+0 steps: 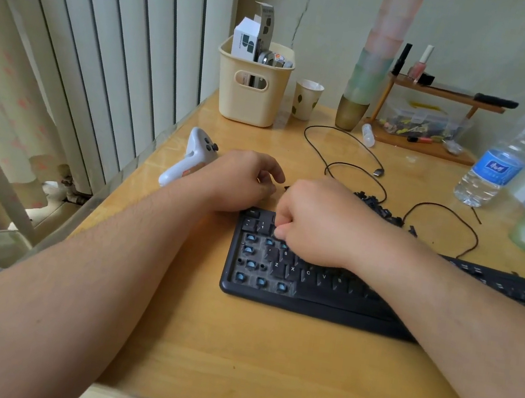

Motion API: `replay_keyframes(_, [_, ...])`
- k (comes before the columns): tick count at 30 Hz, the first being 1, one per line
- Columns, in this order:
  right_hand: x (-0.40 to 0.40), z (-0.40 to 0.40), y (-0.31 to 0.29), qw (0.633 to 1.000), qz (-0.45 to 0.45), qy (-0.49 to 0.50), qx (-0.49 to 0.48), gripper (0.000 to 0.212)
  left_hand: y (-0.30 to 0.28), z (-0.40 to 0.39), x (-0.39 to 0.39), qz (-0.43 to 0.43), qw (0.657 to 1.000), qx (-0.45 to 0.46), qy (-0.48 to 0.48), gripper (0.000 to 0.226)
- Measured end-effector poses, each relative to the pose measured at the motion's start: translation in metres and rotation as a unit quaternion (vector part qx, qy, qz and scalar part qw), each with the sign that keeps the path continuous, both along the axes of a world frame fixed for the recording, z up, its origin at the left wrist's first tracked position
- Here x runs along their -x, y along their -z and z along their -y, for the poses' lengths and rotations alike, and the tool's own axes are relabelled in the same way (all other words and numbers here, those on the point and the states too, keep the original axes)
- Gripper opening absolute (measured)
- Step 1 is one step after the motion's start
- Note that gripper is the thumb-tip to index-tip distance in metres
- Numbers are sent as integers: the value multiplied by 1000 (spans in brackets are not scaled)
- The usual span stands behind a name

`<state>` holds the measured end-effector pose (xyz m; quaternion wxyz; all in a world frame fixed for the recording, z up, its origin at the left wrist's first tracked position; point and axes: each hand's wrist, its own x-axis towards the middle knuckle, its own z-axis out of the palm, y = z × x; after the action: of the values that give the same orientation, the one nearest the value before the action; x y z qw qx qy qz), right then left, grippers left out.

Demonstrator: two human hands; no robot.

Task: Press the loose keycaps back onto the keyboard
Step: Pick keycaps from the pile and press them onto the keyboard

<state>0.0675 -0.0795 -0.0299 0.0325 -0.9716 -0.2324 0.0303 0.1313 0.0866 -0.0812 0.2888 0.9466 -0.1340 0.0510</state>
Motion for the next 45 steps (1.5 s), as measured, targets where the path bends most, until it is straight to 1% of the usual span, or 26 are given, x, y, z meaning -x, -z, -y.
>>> replay_keyframes(2, [1, 13, -1, 999, -9, 9, -44, 16, 1, -1, -1, -4, 1000, 9, 2, 25])
replay_keyframes(5, [4, 27, 4, 995, 57, -7, -84, 21, 1, -1, -3, -4, 1000, 3, 6, 24])
replay_keyframes(8, [8, 28, 14, 993, 77, -45, -77, 26, 2, 0, -4, 1, 1000, -1, 4, 24])
replay_keyframes(13, [12, 27, 28, 995, 57, -52, -56, 28, 3, -1, -3, -1, 1000, 4, 2, 23])
replay_keyframes(16, [7, 24, 29, 996, 51, -37, -70, 25, 2, 0, -2, -2, 1000, 3, 3, 23])
replay_keyframes(20, [0, 19, 26, 992, 27, 8, -122, 13, 2, 0, -2, 3, 1000, -2, 3, 24])
replay_keyframes(24, [0, 15, 28, 992, 34, 12, -123, 8, 3, 0, -4, 3, 1000, -6, 7, 23])
replay_keyframes(29, [0, 9, 25, 994, 31, 30, -101, 12, 3, 1, -5, 4, 1000, -10, 12, 24])
replay_keyframes(31, [0, 11, 22, 992, 29, 30, -117, 5, 3, 0, -4, 5, 1000, -10, 11, 24])
replay_keyframes(33, [0, 14, 21, 992, 26, 25, -124, 6, 3, -1, -4, 3, 1000, -10, 9, 23])
replay_keyframes(38, [-2, 14, 16, 997, 20, 3, -69, 12, 3, 0, -3, -9, 1000, -9, 8, 23])
replay_keyframes(42, [-10, -2, -2, 999, 3, -24, 40, 20, 1, 1, -1, -7, 1000, -13, 10, 17])
replay_keyframes(45, [-14, -14, -11, 991, 3, -60, 122, 23, 0, 1, 1, -10, 1000, -18, 8, 19])
